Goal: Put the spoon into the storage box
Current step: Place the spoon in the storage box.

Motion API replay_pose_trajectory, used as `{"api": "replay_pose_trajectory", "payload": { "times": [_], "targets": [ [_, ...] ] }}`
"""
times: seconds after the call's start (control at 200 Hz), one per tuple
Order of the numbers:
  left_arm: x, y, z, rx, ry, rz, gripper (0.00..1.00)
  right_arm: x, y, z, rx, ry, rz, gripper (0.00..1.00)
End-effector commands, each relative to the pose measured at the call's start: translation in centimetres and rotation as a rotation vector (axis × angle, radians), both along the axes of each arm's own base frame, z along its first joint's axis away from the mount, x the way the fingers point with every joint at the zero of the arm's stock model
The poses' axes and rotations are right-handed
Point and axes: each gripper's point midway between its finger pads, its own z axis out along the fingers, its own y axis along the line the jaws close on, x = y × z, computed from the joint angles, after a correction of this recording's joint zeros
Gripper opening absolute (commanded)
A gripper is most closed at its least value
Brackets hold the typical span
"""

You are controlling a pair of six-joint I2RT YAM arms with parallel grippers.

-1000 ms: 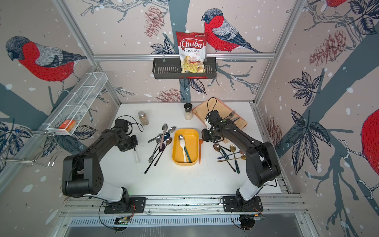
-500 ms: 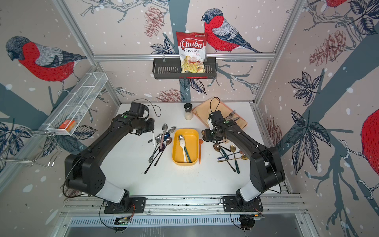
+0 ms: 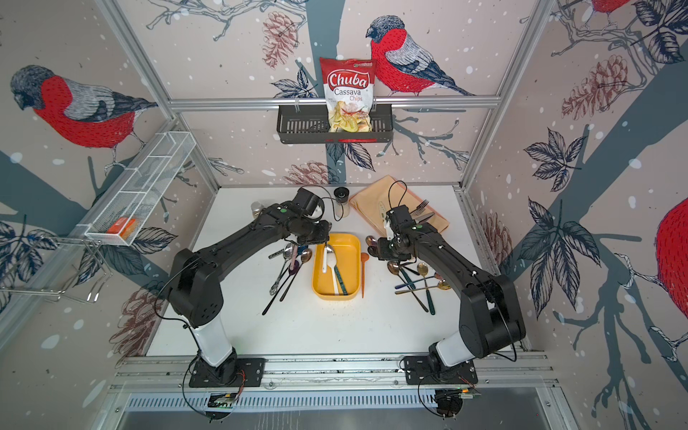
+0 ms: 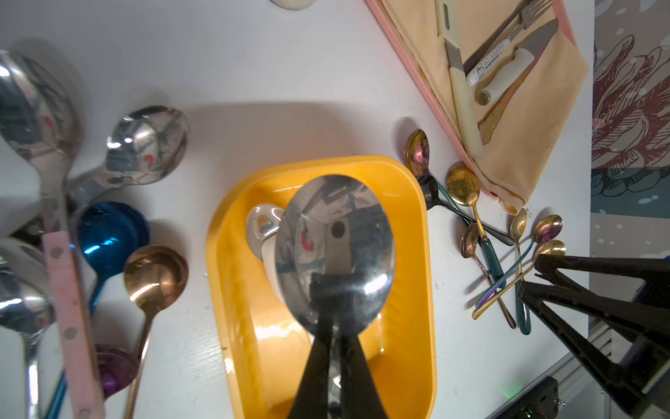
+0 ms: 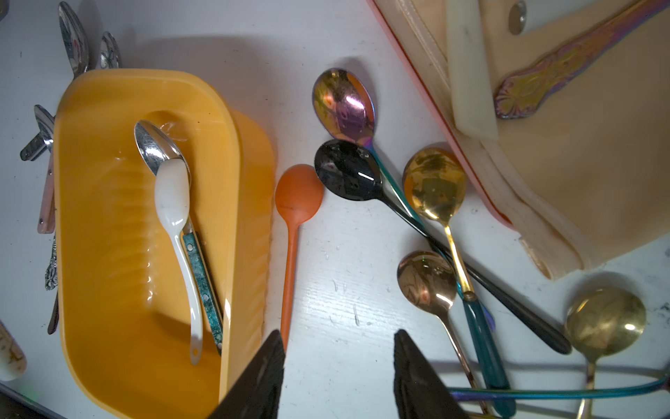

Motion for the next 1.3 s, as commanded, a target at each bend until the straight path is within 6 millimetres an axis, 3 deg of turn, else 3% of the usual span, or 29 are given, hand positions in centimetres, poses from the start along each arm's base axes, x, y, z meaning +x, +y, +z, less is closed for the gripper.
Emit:
{"api": "replay_pose_trajectory", "payload": {
  "times": [0.0, 0.48, 0.7, 0.886, 1.086, 1.151, 1.296],
  "targets": [
    [0.0, -1.1, -0.9, -0.032, 0.015, 0.014, 0.03, 0.1, -0.2, 0.2, 0.004, -0.011, -0.015, 0.51],
    [-1.0, -0.9, -7.2, 0.021, 0.114, 0.025, 0.03, -0.4, -0.4, -0.6, 0.014, 0.001, -0.022, 0.51],
    [-1.1, -1.0, -8.6, 0.034, 0.145, 0.017, 0.06, -0.6, -0.4, -1.1, 0.014, 0.011, -0.023, 0.51],
    [-1.5, -1.5, -9.2, 0.016, 0.172, 0.003, 0.07, -0.6, -0.3, -1.3, 0.015, 0.019, -0.022, 0.51],
    [-1.5, -1.6, -9.3, 0.02, 0.177, -0.004, 0.18, -0.7, -0.2, -1.6, 0.014, 0.026, -0.024, 0.51],
    [-1.4, -1.6, -9.1, 0.018, 0.174, -0.006, 0.26, -0.7, -0.3, -1.7, 0.013, 0.026, -0.023, 0.51],
    [-1.0, -1.8, -7.4, 0.016, 0.134, -0.017, 0.3, -0.7, -0.3, -1.7, 0.009, 0.027, -0.023, 0.51]
  ]
}}
